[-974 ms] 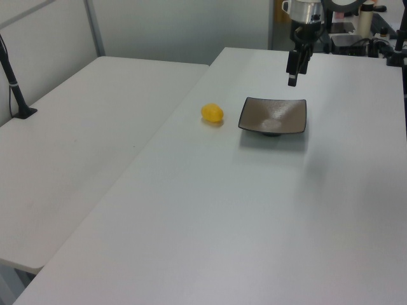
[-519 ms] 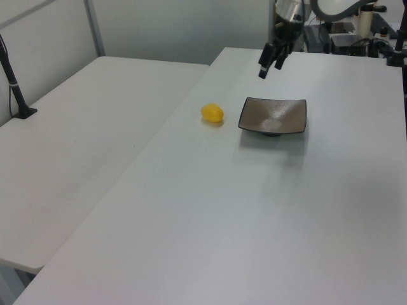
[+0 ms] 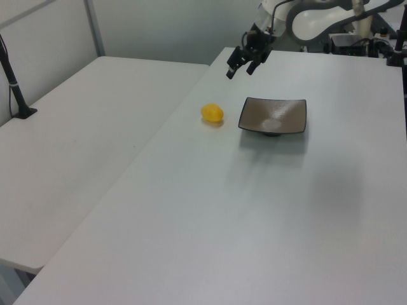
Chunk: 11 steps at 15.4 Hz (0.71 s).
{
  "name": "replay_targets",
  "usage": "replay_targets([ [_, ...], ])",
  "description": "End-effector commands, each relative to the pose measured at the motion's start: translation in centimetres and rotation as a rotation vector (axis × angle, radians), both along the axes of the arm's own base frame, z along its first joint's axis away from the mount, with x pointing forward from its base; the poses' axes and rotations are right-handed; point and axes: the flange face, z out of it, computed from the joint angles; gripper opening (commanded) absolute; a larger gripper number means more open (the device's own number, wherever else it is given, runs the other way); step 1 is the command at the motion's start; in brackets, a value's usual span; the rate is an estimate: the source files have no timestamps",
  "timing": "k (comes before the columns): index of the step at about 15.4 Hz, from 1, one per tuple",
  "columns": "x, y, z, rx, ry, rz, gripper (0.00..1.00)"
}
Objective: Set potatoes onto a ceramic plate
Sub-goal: 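Move the open gripper over the plate toward the yellow potato, then lower the gripper onto the yellow potato and close on it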
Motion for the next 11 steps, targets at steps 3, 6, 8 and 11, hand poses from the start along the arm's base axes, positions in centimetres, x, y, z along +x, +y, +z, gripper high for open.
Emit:
replay_targets([
  [3,6.1,-1.0,-1.9,-0.045,-0.051,-0.046,1.00],
  [6,7.8,-2.3,-3.1,-0.069,-0.059,-0.061,1.00],
  [8,8.6,-2.9,-4.2,-0.090,-0.049,-0.064,1.00],
  [11,9.9,-3.7,-5.4,-0.114,-0.039,-0.069,1.00],
])
